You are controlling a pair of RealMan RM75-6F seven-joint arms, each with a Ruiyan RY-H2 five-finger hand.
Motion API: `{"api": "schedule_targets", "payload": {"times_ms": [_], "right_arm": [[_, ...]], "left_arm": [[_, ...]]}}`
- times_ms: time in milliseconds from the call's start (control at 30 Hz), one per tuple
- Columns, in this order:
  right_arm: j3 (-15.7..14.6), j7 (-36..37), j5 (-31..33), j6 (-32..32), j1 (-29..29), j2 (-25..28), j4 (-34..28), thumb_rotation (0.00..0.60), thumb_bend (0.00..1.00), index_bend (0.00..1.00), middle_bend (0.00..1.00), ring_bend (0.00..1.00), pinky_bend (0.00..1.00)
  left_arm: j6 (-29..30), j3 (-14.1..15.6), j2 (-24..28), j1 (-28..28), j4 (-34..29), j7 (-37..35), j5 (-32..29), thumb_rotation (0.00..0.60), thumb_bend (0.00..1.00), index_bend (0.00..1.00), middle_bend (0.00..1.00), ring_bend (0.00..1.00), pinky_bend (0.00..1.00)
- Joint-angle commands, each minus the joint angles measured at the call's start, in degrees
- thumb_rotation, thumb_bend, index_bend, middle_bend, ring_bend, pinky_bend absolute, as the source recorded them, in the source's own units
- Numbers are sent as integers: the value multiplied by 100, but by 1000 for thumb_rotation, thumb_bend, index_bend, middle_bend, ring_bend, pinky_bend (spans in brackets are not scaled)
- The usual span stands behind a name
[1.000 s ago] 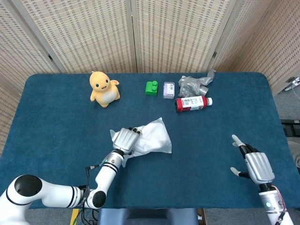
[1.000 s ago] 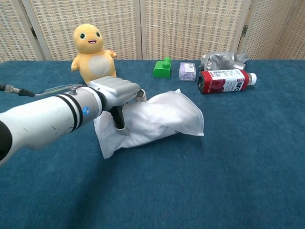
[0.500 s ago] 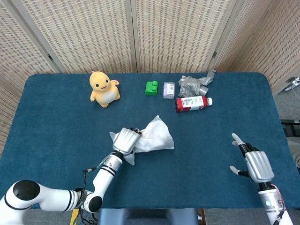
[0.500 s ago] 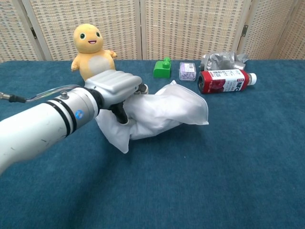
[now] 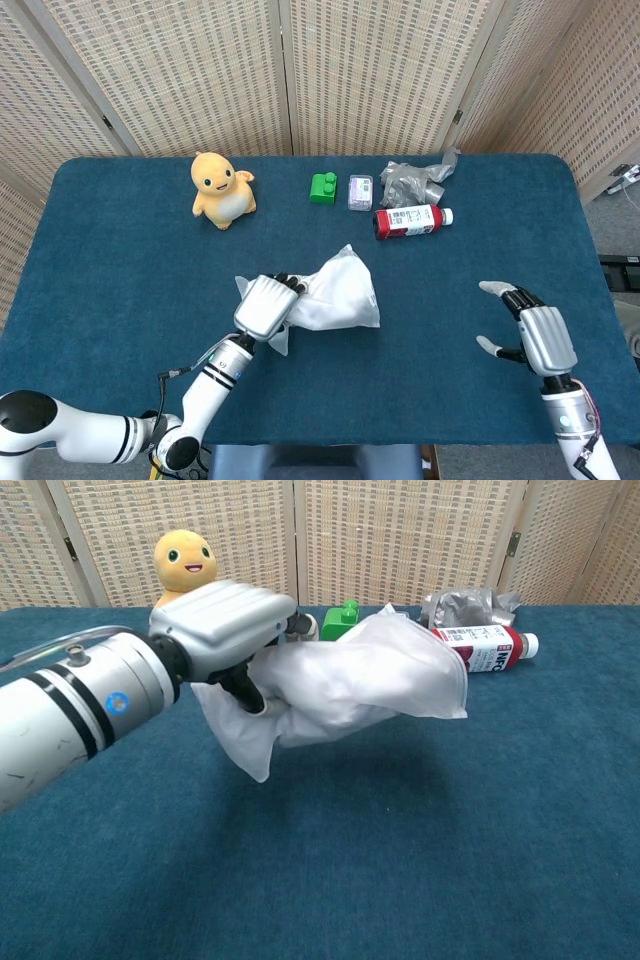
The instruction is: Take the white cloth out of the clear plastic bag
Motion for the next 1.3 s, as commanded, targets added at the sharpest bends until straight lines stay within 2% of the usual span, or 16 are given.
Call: {"api": "schedule_targets", "payload": {"times_ms": [33,267,500,867,1300], "right_arm": [[111,175,-22,-9,123,-57,-89,600,15,415,284,257,357],[310,155,37,-160,396,-222,-239,600,36,524,276,230,312],[484,-39,198,-465,727,-432,-356,600,39,528,257,206,305],[691,-311,409,-791,1169,-784,-366,600,40,528,252,202,305],[752,-624,581,-1053,1517,-1031,-390,600,40,528,252,201,305]], "left_arm": [[69,-23,93,58,-216,189,136,600,429,416,440,438,646],[90,-159,132,140,-490,336,223,600,429,412,440,438,647],[57,-314,206,219,-744,354,208,600,429,410,440,436,647],[22,-360,235,328,-899,383,332,600,429,407,440,436,647],[-7,-452,137,415,-899,338,413,600,429,407,440,436,648]]}}
